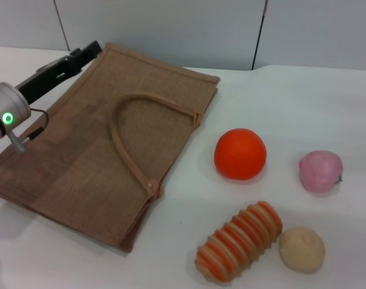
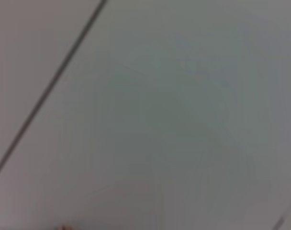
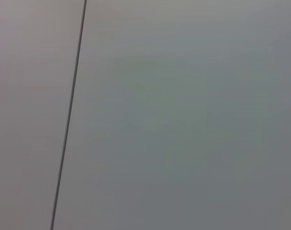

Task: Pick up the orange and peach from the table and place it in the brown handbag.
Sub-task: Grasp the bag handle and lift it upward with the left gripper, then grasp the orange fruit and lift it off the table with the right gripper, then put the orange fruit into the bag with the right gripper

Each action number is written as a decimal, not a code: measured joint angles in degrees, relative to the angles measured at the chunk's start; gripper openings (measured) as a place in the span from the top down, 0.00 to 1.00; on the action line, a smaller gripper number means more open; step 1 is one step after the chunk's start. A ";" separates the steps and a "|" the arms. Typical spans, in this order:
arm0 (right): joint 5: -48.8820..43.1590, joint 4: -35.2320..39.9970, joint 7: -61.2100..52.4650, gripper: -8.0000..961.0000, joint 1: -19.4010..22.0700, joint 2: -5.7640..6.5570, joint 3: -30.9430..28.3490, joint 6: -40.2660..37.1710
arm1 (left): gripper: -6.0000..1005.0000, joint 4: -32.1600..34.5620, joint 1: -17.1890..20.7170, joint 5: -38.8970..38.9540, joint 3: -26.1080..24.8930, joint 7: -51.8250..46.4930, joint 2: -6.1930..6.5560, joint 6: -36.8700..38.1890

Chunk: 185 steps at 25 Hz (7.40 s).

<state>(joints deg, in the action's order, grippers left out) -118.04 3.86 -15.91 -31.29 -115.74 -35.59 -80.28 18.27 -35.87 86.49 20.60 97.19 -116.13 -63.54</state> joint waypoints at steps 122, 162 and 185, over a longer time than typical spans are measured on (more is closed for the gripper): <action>-0.98 8.68 -40.13 0.20 -15.42 1.29 70.58 11.77 | 0.88 5.94 -1.89 7.42 13.13 2.35 0.10 -23.46; -3.80 13.57 -46.69 0.66 -16.33 0.28 74.08 9.97 | 0.86 5.63 -1.57 7.44 11.52 2.48 0.27 -24.87; -1.27 11.72 -42.31 0.84 -24.96 -0.30 75.59 2.39 | 0.85 5.58 -6.04 6.73 12.47 0.92 0.07 -27.69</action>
<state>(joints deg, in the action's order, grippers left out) -119.31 15.59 -58.22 -56.25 -116.04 39.99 -77.89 23.86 -41.91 93.22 33.07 98.11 -116.06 -91.23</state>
